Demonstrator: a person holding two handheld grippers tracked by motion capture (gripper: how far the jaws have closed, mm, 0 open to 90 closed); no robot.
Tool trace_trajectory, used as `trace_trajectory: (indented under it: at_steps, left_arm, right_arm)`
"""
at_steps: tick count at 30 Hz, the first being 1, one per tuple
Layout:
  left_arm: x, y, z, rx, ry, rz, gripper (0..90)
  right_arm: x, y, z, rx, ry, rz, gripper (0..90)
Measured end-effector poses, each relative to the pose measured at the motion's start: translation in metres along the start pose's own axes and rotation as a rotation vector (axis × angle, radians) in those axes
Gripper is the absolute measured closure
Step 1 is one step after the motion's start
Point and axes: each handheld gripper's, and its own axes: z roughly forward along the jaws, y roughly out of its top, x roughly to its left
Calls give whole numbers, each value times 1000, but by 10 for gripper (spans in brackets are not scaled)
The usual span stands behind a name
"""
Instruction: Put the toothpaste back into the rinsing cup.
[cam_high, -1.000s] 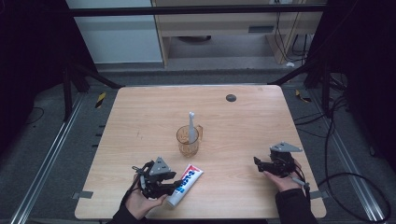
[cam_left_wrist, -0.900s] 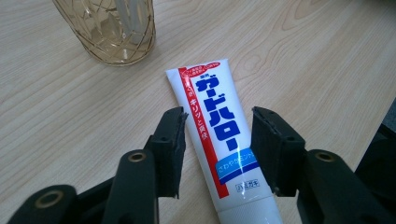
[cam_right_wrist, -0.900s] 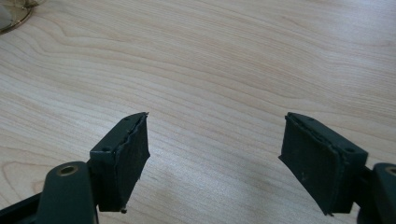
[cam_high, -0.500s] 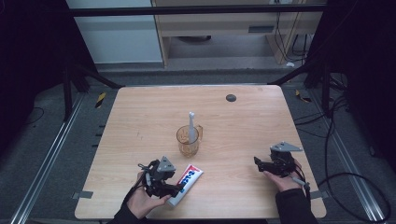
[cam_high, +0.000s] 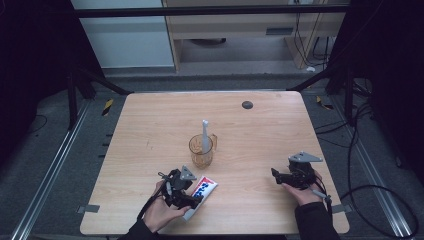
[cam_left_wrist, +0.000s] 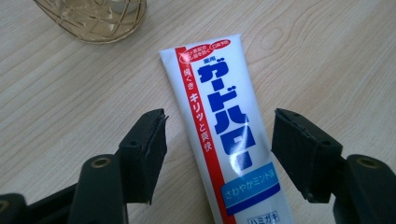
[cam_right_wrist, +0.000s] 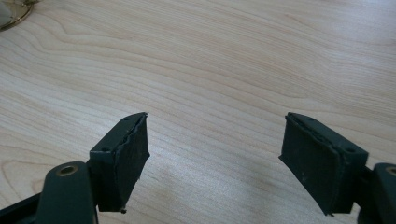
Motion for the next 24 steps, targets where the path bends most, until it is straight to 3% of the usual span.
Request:
trace_trajectory:
  at_steps: [4, 16, 24]
  left_arm:
    - [0, 1, 2, 6, -7, -22, 348]
    - [-4, 6, 12, 60, -34, -30, 403]
    - [-2, 8, 18, 87, -23, -37, 400]
  right_arm:
    - [0, 0, 1, 2, 4, -5, 231]
    - [1, 0, 3, 8, 8, -10, 231]
    - [2, 1, 3, 14, 6, -12, 231]
